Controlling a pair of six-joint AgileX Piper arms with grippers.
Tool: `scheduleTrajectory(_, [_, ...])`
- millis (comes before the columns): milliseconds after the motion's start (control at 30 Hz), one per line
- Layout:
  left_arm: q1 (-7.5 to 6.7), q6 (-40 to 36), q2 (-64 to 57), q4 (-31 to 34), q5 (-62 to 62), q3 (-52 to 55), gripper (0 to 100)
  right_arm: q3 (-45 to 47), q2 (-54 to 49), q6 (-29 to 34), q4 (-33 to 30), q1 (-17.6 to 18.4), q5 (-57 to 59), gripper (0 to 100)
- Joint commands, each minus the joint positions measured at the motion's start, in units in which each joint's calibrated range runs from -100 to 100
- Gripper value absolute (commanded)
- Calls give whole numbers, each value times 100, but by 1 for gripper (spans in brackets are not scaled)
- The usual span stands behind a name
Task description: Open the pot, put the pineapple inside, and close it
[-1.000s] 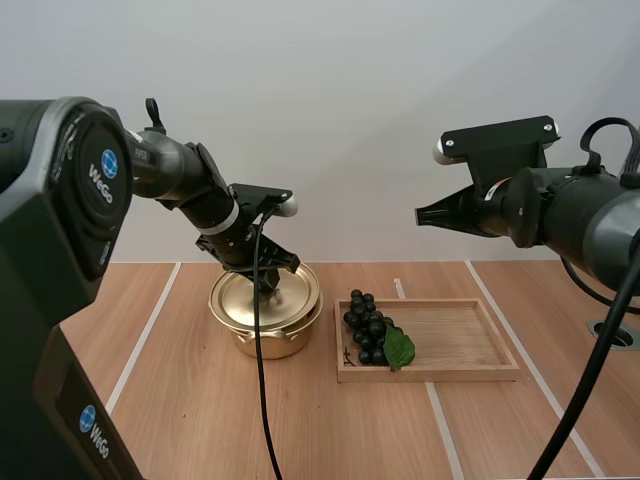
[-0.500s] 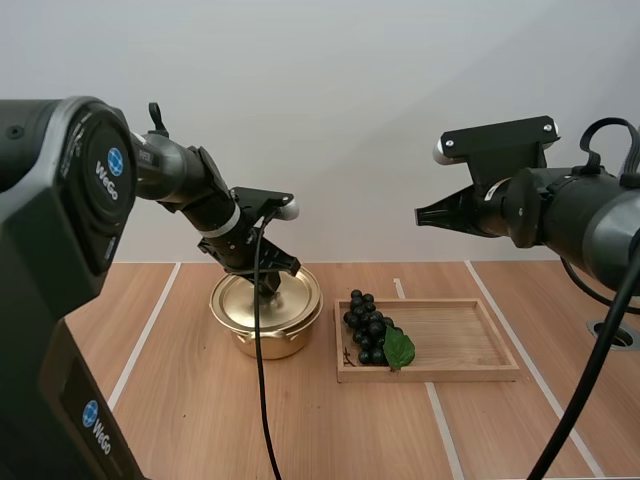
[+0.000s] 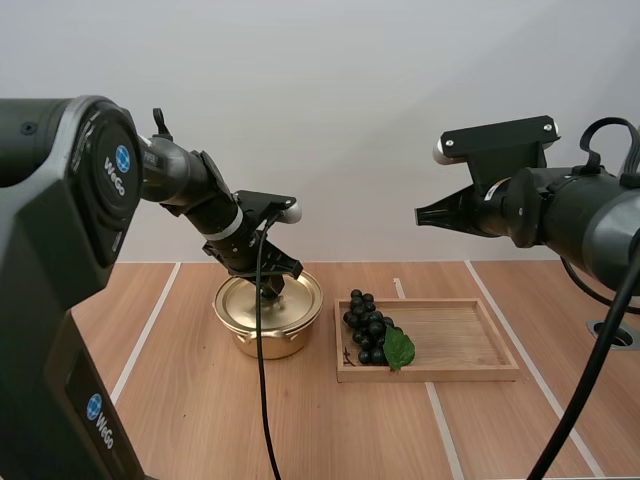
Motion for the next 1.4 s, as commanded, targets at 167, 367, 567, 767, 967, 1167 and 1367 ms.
scheduleTrajectory(167, [-3, 106, 7, -28, -30, -45, 100, 29, -52, -43, -97, -24, -102, 0])
scheduleTrajectory(367, [-3, 106, -429, -37, 29, -60, 100, 29, -52, -51, -123, -24, -102, 0])
scheduleTrajectory(567, [-3, 74, -1328, -4, 332, -389, 100, 29, -64, -135, -194, -24, -102, 0])
scheduleTrajectory(767, [-3, -284, -2548, 117, 1218, -1254, 100, 29, -386, -135, -195, -24, -102, 0])
scheduleTrajectory(967, [4, -505, -3911, 291, 1348, -1602, 18, -12, -1077, -135, -195, -24, -194, 0])
scheduleTrajectory(1167, [4, -730, -5331, 474, 1348, -1602, 0, -39, -1598, -142, -258, -24, -33, 0])
scheduleTrajectory(1367, [4, -1043, -6741, 923, 2002, -1301, 0, -39, -2258, -204, -287, -24, -567, 0])
